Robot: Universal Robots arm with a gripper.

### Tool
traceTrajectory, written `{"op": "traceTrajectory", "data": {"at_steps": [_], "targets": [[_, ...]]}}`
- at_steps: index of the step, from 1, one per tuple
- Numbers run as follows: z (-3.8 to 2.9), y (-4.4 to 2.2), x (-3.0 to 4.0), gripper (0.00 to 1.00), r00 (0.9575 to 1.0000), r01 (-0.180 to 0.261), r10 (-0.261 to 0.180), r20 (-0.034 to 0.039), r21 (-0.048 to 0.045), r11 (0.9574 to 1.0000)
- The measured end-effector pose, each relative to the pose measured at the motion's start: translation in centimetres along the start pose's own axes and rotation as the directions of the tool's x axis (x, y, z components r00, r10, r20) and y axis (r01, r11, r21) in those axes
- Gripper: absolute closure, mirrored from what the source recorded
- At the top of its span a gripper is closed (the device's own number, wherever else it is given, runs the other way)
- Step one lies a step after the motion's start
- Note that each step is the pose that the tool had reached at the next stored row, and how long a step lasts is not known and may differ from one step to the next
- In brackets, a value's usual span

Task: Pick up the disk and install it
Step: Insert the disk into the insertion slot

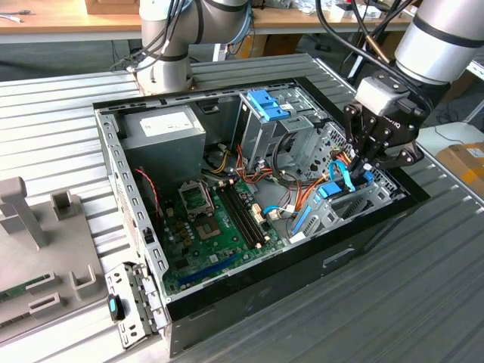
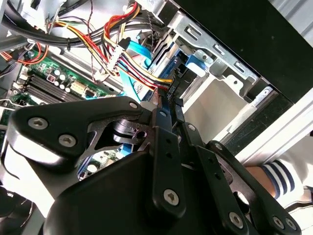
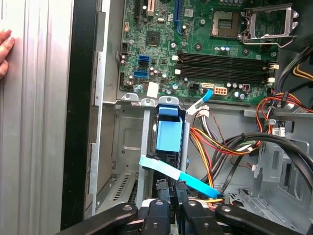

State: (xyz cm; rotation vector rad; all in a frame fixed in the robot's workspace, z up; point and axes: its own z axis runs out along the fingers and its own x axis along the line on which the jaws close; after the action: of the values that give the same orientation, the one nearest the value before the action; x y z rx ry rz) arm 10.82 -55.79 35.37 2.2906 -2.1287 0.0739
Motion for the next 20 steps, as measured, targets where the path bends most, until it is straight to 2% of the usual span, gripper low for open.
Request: {"op": "traceTrajectory", "data": {"at_steps": [2,3,12,14,20], "targets": [[0.09,0.0,-0.01,0.84,1.0,0.0,0.0,-0.0021,-0.0002,1.0],[0.2,0.01,-0.01,0.84,1.0,0.0,0.0,-0.0081,-0.0006,1.0],[0.33,0.02,-0.16,0.84,1.0,0.0,0.0,-0.0094,-0.0001,1.0],[0.45,0.03,-0.21,0.84,0.9997,0.001,-0.001,-0.0229,-0.0011,1.0],[0.53,0.02,-0.43,0.84,0.9997,0.0,0.0,-0.0228,-0.001,1.0]]}}
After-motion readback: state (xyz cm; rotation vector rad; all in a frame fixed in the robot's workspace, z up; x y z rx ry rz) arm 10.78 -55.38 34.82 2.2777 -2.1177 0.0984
